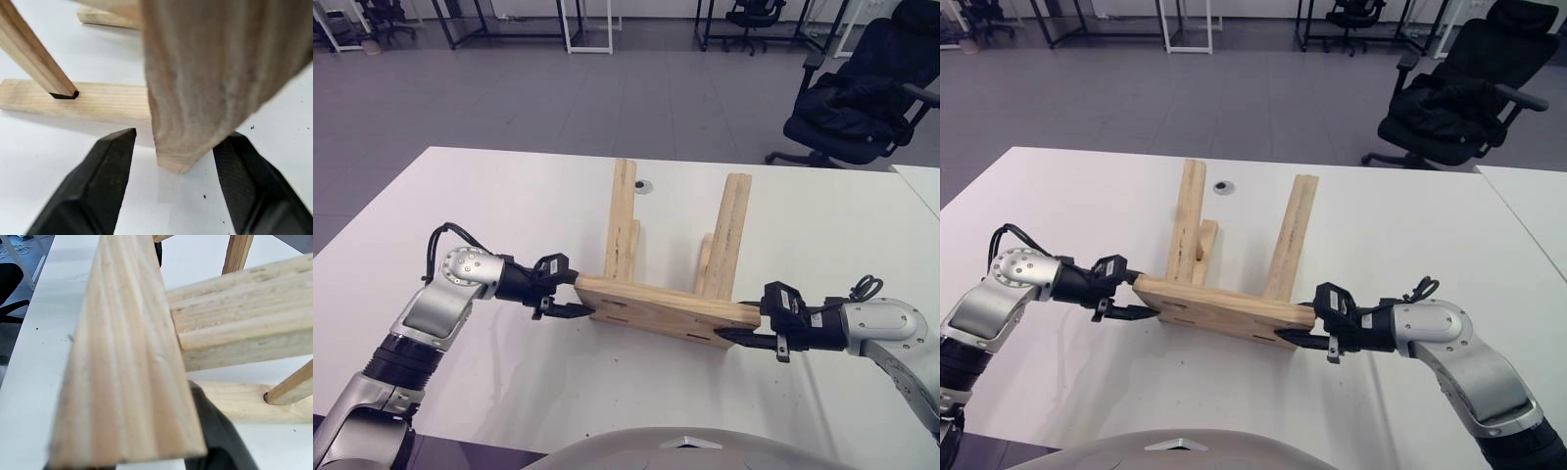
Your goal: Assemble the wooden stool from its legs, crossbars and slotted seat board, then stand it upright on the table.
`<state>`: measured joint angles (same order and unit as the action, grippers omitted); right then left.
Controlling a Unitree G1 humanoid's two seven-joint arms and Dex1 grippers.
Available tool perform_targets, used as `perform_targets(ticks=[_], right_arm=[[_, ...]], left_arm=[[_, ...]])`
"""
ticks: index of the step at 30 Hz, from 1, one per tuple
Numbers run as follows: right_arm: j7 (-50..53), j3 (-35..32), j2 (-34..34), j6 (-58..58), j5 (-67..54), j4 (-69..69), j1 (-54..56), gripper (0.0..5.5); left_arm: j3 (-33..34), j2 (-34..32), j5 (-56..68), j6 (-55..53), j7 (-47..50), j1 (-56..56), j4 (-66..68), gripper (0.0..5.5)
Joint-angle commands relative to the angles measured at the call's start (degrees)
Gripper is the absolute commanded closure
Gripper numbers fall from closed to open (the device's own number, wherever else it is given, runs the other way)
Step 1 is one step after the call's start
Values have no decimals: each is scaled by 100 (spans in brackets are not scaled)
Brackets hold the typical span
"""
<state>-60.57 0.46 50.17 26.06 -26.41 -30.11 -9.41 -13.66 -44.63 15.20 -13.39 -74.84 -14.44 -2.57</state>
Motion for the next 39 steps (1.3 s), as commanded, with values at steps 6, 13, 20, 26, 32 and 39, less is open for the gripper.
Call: perform_targets(ticks=[6, 13, 20, 26, 32, 39], right_arm=[[-142, 125, 129, -181, 252, 375, 236, 407], [-140, -474, -14, 245, -702, 128, 609, 407], [-238, -2591, 2114, 2405, -5655, -25, 2233, 407], [-804, 505, 2266, 6012, -7667, 3542, 6679, 416], [-1381, 3460, 1538, 6644, -8387, 5796, 9055, 417], [-3179, 5526, 1990, 6644, -8659, 5135, 8980, 417]], left_arm=[[79, -176, 220, -105, -406, 45, -269, 395], [307, -75, 466, -84, -351, -29, -878, 400], [2156, -928, 3862, -2531, -34, -733, -2763, 399], [1967, -904, 6427, -6506, 403, -4580, 976, 404], [1081, -807, 6551, -7894, 271, -6051, 3313, 416], [-1120, -1305, 8026, -7911, -211, -5694, 3566, 416]])
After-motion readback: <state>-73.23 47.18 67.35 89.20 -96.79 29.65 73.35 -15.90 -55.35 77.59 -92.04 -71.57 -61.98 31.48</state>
